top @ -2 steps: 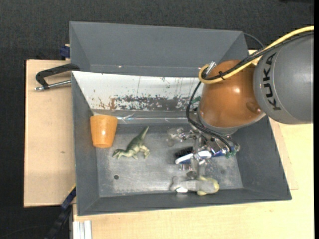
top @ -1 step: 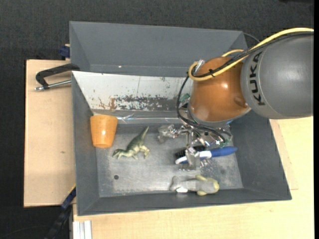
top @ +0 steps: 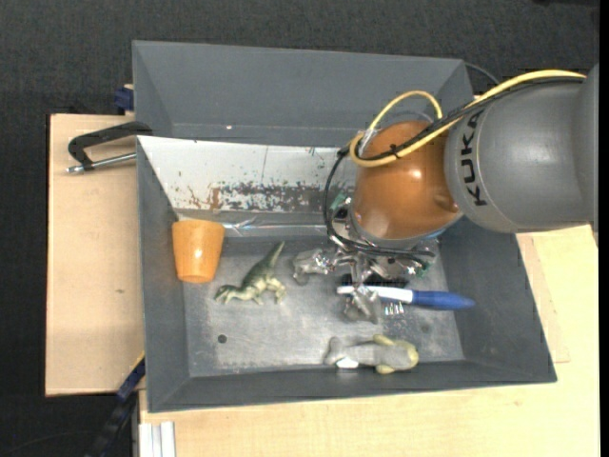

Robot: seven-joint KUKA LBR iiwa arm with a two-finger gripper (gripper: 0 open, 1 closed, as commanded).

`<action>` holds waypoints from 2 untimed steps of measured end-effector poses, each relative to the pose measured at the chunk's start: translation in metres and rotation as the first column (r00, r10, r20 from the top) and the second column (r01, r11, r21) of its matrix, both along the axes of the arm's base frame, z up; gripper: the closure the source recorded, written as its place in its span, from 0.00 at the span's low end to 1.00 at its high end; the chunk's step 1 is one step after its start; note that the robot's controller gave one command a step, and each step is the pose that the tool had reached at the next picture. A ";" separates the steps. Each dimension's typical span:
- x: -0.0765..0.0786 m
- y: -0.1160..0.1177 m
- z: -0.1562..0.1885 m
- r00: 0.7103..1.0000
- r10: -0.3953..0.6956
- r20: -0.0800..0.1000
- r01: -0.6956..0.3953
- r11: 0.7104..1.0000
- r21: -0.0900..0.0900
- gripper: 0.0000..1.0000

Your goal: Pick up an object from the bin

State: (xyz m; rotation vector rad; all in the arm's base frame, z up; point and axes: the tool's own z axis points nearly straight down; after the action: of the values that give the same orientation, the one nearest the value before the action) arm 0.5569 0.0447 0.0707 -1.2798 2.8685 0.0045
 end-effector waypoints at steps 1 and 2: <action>0.013 0.056 0.075 0.972 -0.235 0.010 0.235 0.972 0.006 0.00; -0.015 0.079 0.053 0.895 -0.445 -0.003 0.445 0.895 -0.002 0.00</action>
Offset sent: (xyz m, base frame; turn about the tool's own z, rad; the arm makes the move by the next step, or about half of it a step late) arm 0.0103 0.0516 0.0710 0.2399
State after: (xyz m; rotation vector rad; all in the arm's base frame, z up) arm 0.5420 0.1233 0.1240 -0.5907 3.0877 0.0047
